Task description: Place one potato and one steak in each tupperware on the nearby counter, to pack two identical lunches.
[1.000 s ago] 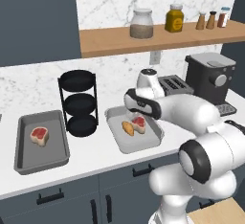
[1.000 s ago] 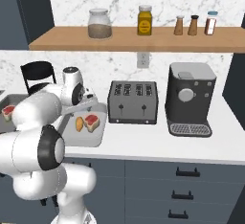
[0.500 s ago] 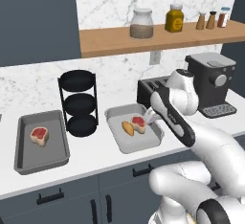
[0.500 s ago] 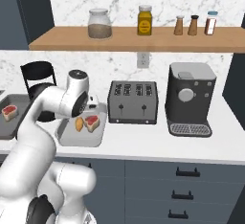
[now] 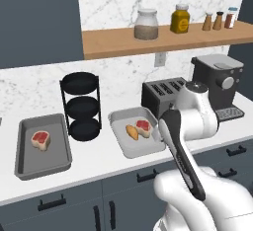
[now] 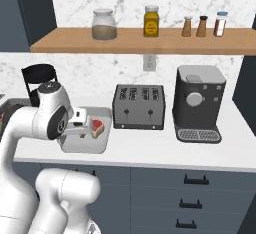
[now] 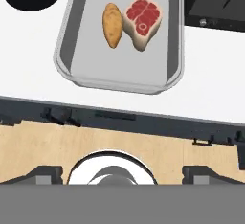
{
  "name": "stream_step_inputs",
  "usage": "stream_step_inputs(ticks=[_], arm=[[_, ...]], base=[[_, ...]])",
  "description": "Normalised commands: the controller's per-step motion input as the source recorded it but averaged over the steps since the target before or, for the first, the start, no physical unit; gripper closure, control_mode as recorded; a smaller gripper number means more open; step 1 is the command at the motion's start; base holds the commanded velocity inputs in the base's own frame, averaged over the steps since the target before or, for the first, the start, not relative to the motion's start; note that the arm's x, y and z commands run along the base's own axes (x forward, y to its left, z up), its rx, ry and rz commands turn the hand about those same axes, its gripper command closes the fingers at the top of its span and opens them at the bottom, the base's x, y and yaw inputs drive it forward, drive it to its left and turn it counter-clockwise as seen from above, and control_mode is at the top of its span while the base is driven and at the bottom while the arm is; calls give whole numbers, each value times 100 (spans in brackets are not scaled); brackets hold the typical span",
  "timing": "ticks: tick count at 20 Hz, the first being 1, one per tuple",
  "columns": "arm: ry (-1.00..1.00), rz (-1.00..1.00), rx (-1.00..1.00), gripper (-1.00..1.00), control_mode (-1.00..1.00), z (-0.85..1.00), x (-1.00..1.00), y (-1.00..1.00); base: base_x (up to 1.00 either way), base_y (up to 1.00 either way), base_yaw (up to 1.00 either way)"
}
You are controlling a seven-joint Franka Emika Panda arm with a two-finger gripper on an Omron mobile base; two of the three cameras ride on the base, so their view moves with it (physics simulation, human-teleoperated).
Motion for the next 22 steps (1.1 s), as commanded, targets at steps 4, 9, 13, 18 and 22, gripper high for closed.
stream_step_inputs(ticks=[4,9,13,18,22], arm=[[0,-17,-2,-100,-100,33,-91,-4],[0,-1,0,-100,-100,0,-10,-1],[0,0,0,-100,-100,0,0,0],[0,0,0,-100,100,0,-1,0],[0,0,0,-100,100,0,0,0]], base=[[0,0,0],[0,0,0],[0,0,0],[-52,-11,-4],[-100,-27,-21]])
